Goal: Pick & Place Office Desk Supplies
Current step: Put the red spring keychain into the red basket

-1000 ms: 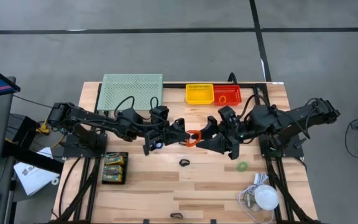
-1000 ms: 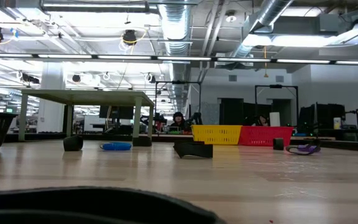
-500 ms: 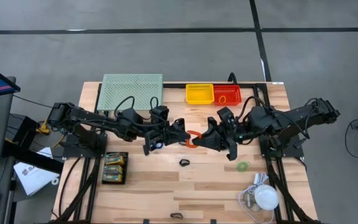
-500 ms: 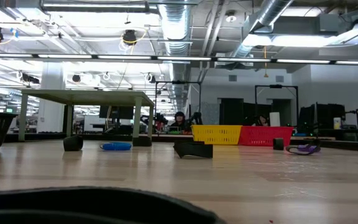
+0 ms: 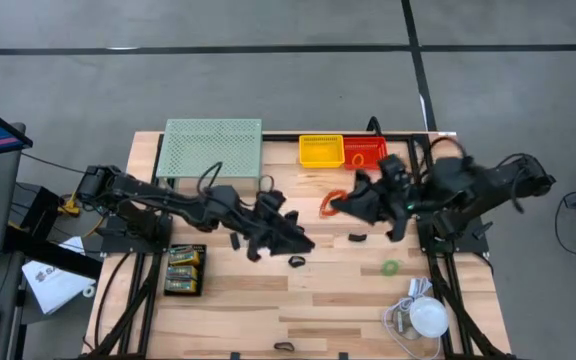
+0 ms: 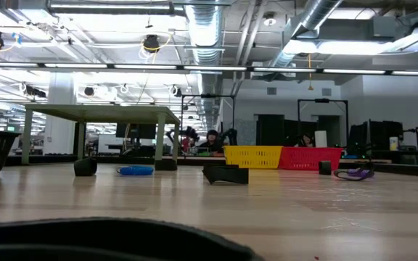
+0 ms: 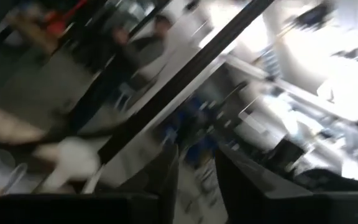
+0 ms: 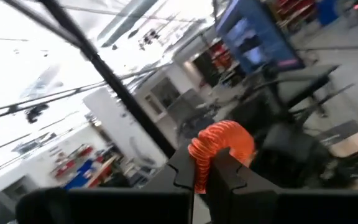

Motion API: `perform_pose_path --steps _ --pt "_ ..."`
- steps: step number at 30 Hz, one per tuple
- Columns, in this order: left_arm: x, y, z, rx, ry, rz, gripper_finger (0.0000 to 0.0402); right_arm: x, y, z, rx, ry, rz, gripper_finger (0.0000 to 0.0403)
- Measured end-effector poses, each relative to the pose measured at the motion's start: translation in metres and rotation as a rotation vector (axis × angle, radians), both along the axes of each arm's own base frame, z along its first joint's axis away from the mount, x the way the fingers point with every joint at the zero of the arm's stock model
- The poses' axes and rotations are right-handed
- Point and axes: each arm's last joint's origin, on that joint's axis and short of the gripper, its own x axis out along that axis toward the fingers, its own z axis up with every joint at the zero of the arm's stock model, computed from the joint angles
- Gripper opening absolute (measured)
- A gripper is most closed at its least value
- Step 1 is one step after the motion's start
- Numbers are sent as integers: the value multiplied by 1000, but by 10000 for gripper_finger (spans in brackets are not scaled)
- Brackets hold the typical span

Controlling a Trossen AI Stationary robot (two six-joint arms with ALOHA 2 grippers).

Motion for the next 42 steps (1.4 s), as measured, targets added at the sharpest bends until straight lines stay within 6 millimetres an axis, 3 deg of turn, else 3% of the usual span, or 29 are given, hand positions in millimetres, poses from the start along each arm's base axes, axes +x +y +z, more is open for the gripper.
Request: perform_pose_path --steps 6,12,18,24,31,42 --pt "-2 -18 -17 54 172 -46 130 -30 -16 -2 11 134 -198 9" --pt "-13 -27 -13 105 202 -80 135 -54 -35 -28 91 410 -483 9" --pt "-38 -17 8 235 184 -38 126 -61 -56 -57 128 666 -686 9" --pt "-74 11 36 320 179 152 123 -59 -86 -83 155 961 -817 7" --pt "-97 36 56 337 143 369 122 -42 -145 -103 97 1211 -837 7" --pt "-93 44 52 338 179 469 122 -14 -254 -166 136 1470 -759 8"
